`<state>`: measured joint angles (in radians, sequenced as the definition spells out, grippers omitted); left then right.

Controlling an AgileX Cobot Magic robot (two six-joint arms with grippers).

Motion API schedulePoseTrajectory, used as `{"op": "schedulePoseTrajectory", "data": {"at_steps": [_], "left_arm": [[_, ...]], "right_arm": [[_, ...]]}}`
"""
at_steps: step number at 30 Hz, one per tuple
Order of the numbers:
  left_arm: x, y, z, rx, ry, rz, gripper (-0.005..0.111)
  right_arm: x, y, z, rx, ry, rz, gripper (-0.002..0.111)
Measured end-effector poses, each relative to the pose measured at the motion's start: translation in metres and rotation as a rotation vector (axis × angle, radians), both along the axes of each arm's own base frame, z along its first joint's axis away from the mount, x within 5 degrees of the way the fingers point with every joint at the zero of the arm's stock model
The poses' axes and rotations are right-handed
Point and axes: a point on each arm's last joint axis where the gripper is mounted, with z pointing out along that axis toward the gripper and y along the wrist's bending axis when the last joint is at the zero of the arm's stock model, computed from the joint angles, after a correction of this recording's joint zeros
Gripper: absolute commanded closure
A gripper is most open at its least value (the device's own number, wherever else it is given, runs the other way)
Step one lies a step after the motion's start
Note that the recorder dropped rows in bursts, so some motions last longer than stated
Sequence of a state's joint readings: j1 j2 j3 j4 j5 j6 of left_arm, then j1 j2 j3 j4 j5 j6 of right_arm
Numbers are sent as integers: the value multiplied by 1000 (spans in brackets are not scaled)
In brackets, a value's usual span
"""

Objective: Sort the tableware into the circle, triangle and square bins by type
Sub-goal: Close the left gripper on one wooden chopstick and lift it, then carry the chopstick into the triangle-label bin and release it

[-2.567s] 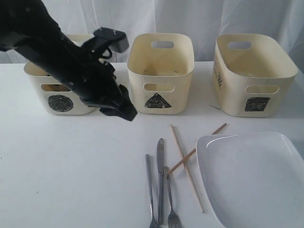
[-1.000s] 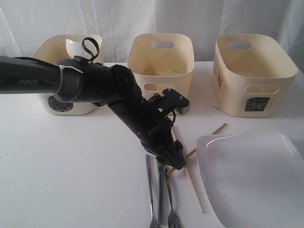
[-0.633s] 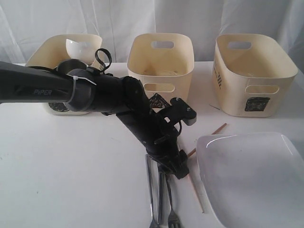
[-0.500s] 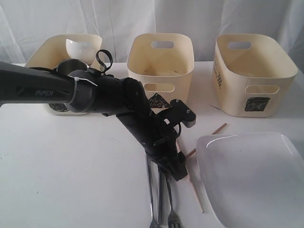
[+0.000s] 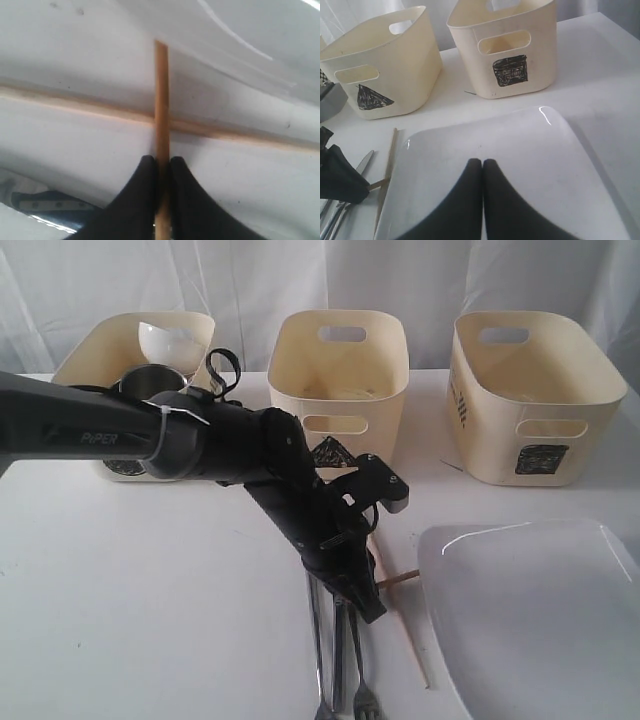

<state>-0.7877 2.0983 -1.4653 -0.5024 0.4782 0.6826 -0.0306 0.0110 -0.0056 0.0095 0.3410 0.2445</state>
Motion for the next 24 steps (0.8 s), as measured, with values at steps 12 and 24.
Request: {"op": "schedulePoseTrajectory", "data": {"at_steps": [12, 24], "left_arm": [[7, 16, 24, 77, -91, 31, 107], [14, 35, 73, 27, -206, 97, 107]], "right_arm": [[0, 0, 0, 0, 0, 0, 108], [0, 0, 0, 2, 0, -1, 108]]}}
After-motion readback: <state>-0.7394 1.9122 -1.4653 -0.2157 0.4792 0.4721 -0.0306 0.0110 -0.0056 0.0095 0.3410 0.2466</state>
